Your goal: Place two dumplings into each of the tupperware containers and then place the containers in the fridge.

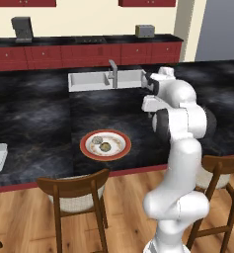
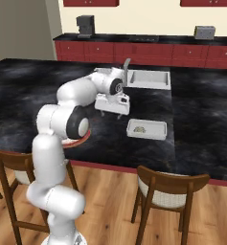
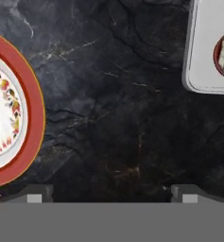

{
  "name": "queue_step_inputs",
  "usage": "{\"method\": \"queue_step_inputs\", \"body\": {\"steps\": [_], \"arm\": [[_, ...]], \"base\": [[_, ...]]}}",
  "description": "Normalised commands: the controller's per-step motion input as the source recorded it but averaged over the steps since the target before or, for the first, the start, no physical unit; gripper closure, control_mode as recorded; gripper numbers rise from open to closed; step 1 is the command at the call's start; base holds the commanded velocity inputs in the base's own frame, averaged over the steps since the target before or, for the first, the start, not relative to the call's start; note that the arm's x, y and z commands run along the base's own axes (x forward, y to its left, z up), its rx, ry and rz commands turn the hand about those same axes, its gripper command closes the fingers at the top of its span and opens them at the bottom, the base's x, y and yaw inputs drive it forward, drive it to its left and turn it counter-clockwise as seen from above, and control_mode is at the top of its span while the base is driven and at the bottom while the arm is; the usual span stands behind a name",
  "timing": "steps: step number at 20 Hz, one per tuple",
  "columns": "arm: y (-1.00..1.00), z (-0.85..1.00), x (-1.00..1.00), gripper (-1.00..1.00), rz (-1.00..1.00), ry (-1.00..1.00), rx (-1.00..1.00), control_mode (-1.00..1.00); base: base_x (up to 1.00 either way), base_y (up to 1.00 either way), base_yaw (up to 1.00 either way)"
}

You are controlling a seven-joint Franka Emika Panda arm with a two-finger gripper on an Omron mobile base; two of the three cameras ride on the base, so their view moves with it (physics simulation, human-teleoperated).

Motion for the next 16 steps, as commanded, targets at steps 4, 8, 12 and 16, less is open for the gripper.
{"method": "queue_step_inputs", "body": {"steps": [4, 8, 12, 16], "arm": [[1.0, 0.0, -0.49, -1.0, -0.27, -0.13, 0.0, -1.0], [0.81, 0.29, 0.0, -1.0, -0.2, -0.08, -0.06, -1.0], [0.7, 0.18, 0.12, -1.0, -0.03, -0.01, -0.02, -1.0], [0.71, 0.0, 0.11, -1.0, 0.0, 0.0, 0.0, -1.0]], "base": [[0.0, 0.0, 0.0], [0.0, 0.0, 0.0], [0.0, 0.0, 0.0], [0.0, 0.0, 0.0]]}}
